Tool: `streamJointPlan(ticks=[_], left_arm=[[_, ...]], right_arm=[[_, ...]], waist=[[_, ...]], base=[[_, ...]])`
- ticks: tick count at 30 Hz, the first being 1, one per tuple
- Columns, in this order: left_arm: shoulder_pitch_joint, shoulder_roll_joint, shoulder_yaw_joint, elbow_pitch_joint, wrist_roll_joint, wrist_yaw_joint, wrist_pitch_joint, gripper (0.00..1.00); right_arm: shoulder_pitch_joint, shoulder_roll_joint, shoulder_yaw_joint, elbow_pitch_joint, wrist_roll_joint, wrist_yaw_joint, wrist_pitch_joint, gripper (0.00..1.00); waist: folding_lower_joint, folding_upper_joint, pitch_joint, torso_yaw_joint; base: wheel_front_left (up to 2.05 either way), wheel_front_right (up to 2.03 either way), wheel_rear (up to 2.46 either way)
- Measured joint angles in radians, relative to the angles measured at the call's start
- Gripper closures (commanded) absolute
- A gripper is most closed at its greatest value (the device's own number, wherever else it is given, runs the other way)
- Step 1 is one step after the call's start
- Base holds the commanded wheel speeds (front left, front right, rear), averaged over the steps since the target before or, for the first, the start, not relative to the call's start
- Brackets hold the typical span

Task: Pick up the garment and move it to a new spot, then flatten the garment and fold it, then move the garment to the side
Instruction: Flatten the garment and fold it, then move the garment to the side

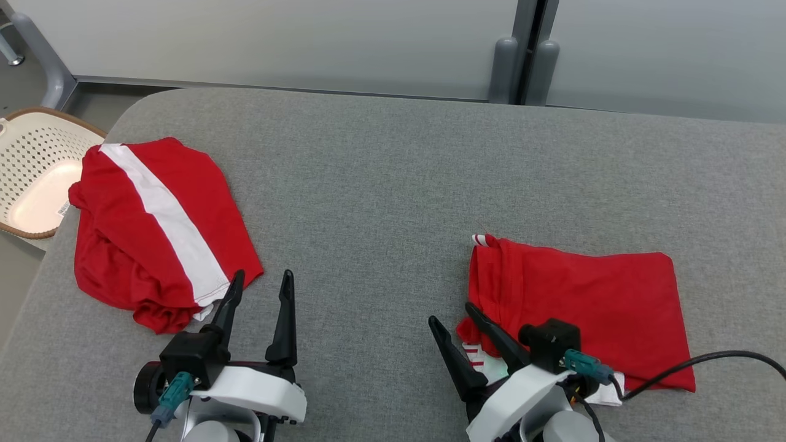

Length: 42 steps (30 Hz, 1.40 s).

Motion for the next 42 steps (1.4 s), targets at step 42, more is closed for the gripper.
streamJointPlan(ticks=[42], left_arm=[[0.007, 0.0, -0.01, -0.11, 0.03, 0.0, 0.0, 0.0]], right_arm=[[0.204, -0.058, -0.661, -0.4, -0.493, 0.0, -0.067, 0.0]], waist=[[0.0, 0.0, -0.013, -0.127]], base=[[0.0, 0.0, 0.0]])
